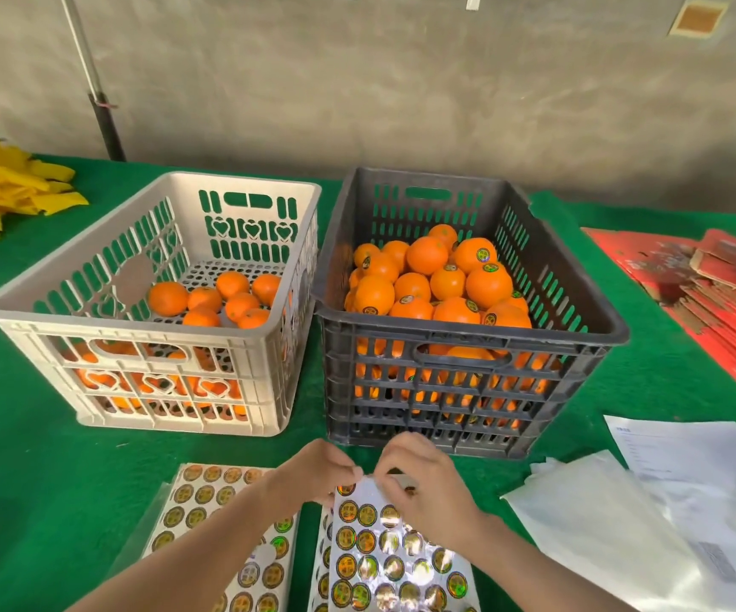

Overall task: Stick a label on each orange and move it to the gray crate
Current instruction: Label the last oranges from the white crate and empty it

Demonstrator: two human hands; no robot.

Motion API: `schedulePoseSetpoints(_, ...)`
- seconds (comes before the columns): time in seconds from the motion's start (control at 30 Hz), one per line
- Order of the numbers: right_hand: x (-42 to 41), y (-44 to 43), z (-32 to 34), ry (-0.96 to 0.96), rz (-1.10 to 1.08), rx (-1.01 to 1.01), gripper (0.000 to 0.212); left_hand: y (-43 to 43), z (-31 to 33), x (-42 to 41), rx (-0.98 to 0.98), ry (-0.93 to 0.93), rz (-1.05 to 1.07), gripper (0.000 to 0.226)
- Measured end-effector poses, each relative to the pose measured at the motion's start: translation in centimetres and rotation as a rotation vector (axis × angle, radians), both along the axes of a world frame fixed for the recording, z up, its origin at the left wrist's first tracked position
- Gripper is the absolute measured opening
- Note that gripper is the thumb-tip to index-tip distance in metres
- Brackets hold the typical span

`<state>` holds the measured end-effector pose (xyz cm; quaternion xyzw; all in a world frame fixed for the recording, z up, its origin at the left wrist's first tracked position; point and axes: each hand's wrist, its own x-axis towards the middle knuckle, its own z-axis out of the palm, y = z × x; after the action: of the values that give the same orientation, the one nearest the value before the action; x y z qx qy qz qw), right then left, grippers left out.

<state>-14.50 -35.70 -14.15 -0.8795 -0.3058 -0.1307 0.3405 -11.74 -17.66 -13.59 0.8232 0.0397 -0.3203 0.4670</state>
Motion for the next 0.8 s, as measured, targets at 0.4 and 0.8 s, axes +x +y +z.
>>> schedulePoseSetpoints(0.4, 5.0, 9.1, 13.8, -0.413, 0.156, 0.266, 0.044, 7.8, 9.8, 1.3, -0.06, -1.189, 0.294, 0.012)
schedulePoseSetpoints(0.8, 18.9, 21.5, 15.6, -0.057, 0.058, -0.36, 0.085, 22.2, 12.7, 10.7, 0.247, -0.922, 0.54, 0.018)
